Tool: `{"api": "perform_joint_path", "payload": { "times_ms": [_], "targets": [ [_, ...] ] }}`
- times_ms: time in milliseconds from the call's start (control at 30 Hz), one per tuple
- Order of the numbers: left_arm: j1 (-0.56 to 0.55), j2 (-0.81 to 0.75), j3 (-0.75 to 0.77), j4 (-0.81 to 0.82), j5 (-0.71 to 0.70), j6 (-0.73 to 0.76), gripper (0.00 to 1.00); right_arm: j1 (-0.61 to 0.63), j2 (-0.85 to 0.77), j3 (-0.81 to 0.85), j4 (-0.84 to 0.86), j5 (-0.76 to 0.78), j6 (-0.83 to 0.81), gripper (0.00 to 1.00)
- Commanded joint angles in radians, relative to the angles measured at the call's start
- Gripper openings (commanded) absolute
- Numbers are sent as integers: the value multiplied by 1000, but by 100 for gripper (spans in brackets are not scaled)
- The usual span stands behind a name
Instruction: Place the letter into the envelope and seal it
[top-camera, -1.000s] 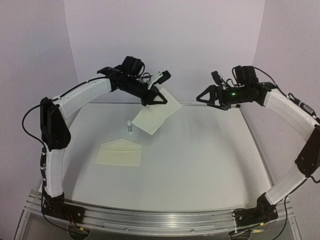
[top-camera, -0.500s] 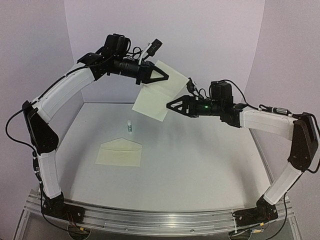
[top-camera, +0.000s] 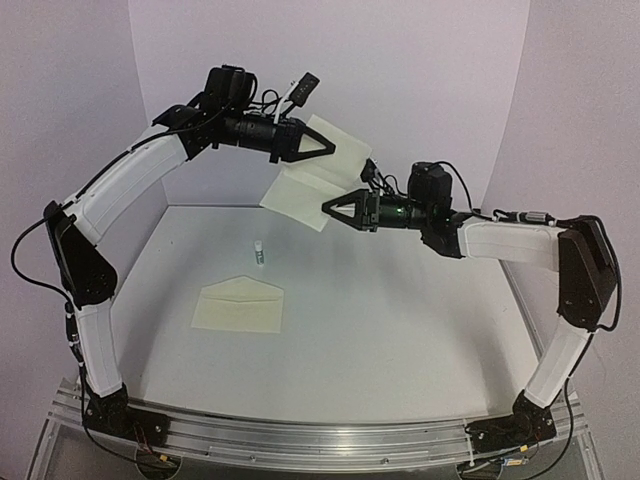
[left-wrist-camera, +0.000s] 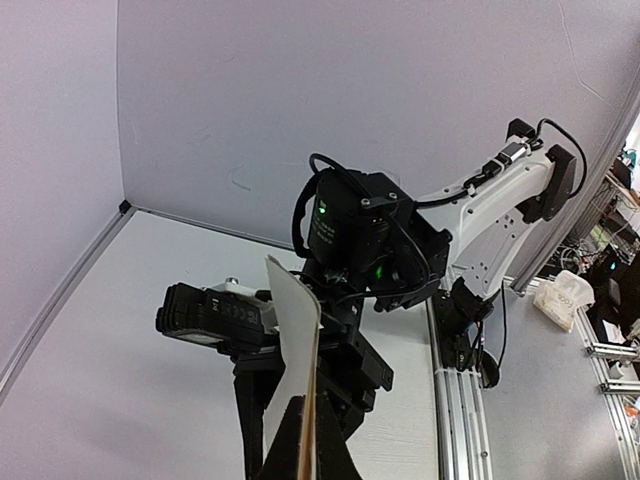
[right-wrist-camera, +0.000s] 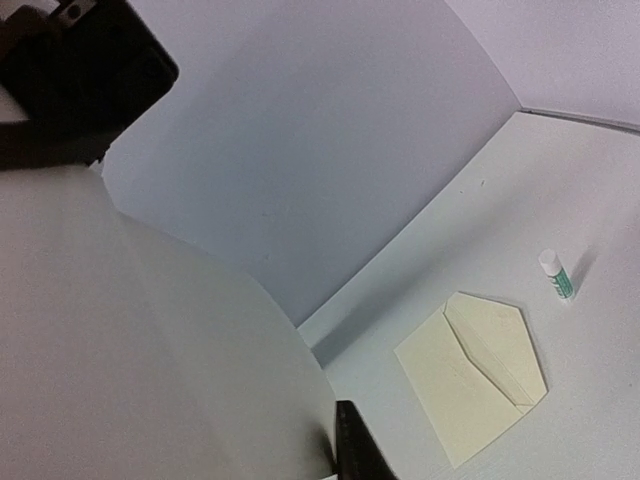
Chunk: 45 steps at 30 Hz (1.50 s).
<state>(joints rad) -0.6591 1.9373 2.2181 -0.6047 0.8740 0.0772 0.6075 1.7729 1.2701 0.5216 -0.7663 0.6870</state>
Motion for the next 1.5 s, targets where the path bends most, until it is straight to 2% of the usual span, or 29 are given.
{"api": "perform_joint_path", "payload": {
  "times_ms": [0, 67, 233, 333, 367, 433, 567, 700, 833, 933, 1000, 1133, 1267, 1467],
  "targets": [
    [15, -31, 23, 48, 35, -15, 0, 3, -3, 37, 99, -51, 42, 4],
    [27, -33, 11, 60, 45, -29, 0, 3, -10, 29, 107, -44, 45, 0],
    [57, -35, -3, 94, 79, -92, 0, 1, -40, 6, 112, -34, 31, 0],
    [59, -41, -17, 90, 117, -73, 1, -5, -35, 20, 110, -37, 81, 0],
    [59, -45, -23, 82, 131, -30, 5, -8, -34, 22, 109, -36, 106, 0],
    [59, -56, -23, 22, 149, 76, 36, -17, -45, 12, 79, -7, 122, 0],
    [60, -80, 24, -164, 170, 338, 64, -20, -146, 13, -272, 173, -154, 0],
    [59, -110, 77, -350, 152, 576, 79, -16, -247, 38, -586, 356, -509, 0],
    [59, -129, 130, -499, 127, 734, 93, -15, -333, 21, -769, 492, -841, 0],
    [59, -135, 131, -537, 102, 766, 95, -14, -373, 11, -809, 510, -980, 0],
    [59, -144, 87, -470, 59, 705, 95, -14, -377, 31, -836, 500, -1015, 0],
    [24, -133, 25, -343, -78, 664, 97, 4, -359, 89, -856, 472, -1043, 0],
    [-84, -79, 44, -360, -251, 678, 99, 42, -333, 128, -863, 462, -1055, 0],
    [-122, -24, 62, -345, -329, 637, 100, 87, -314, 164, -863, 427, -1062, 0]
  ]
}}
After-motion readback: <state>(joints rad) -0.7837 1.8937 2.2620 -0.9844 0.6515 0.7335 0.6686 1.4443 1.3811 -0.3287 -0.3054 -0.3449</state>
